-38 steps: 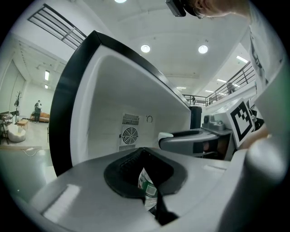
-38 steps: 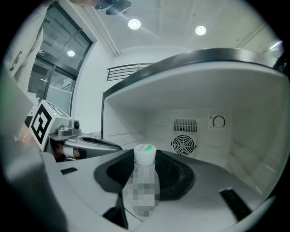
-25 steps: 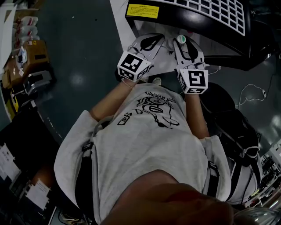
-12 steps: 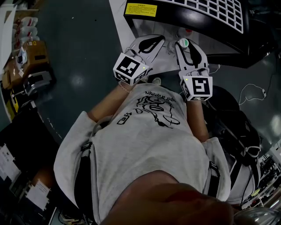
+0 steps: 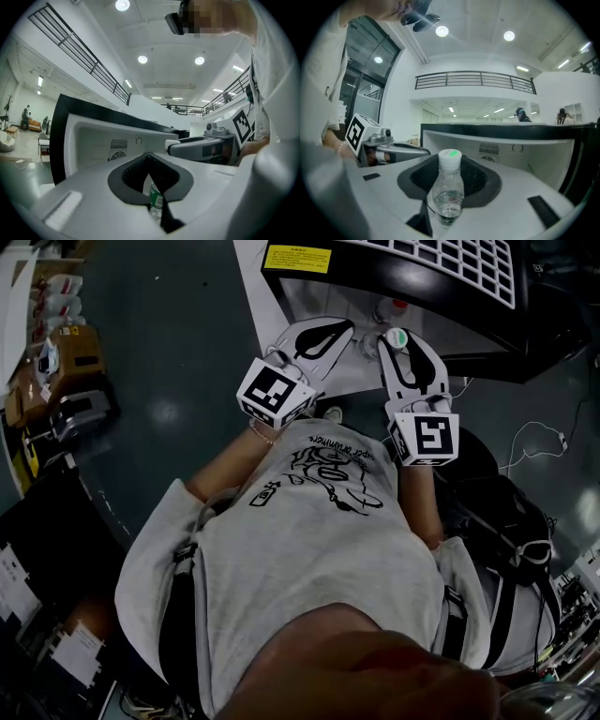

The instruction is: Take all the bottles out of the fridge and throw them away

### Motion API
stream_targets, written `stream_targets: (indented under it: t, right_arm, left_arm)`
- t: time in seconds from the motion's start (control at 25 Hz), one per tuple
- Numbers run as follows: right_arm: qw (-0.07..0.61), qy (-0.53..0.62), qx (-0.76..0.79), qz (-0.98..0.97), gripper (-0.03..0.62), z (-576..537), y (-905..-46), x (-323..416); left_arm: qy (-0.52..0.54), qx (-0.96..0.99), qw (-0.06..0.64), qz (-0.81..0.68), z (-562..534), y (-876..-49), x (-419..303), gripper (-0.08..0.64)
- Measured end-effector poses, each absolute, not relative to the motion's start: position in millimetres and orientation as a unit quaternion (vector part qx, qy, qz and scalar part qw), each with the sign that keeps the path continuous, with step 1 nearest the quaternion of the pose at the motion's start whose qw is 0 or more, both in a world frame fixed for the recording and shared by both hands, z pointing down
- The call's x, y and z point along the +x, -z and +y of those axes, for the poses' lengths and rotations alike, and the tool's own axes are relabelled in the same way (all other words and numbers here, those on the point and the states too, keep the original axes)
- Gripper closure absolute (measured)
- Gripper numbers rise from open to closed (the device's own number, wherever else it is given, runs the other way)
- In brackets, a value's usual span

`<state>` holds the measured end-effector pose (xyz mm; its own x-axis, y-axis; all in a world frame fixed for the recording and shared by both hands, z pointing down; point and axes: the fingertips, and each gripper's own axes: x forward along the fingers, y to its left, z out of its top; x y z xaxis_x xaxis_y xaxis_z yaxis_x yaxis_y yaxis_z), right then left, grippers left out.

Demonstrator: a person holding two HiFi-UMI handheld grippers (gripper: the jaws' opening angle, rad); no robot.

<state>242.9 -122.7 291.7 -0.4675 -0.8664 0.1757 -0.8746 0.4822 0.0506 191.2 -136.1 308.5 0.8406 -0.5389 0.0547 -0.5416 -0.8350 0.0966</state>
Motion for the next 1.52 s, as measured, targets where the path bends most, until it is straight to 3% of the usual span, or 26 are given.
stream_targets:
  t: [0.92, 1.52]
  right_arm:
    - [0.091, -0.014, 0.443, -0.892, 0.445, -95.3, -282.3, 230.8]
    - [0.092, -0.003, 0.405, -0.91, 0.445, -90.9, -266.0, 158.3]
  left_arm:
    - [-0.006, 0.937, 0.05, -0.347, -103.9, -304.4, 177.8, 0.551]
    - [0.005, 0.924, 0.042, -0.379, -94.7, -288.8, 106.0, 0.551]
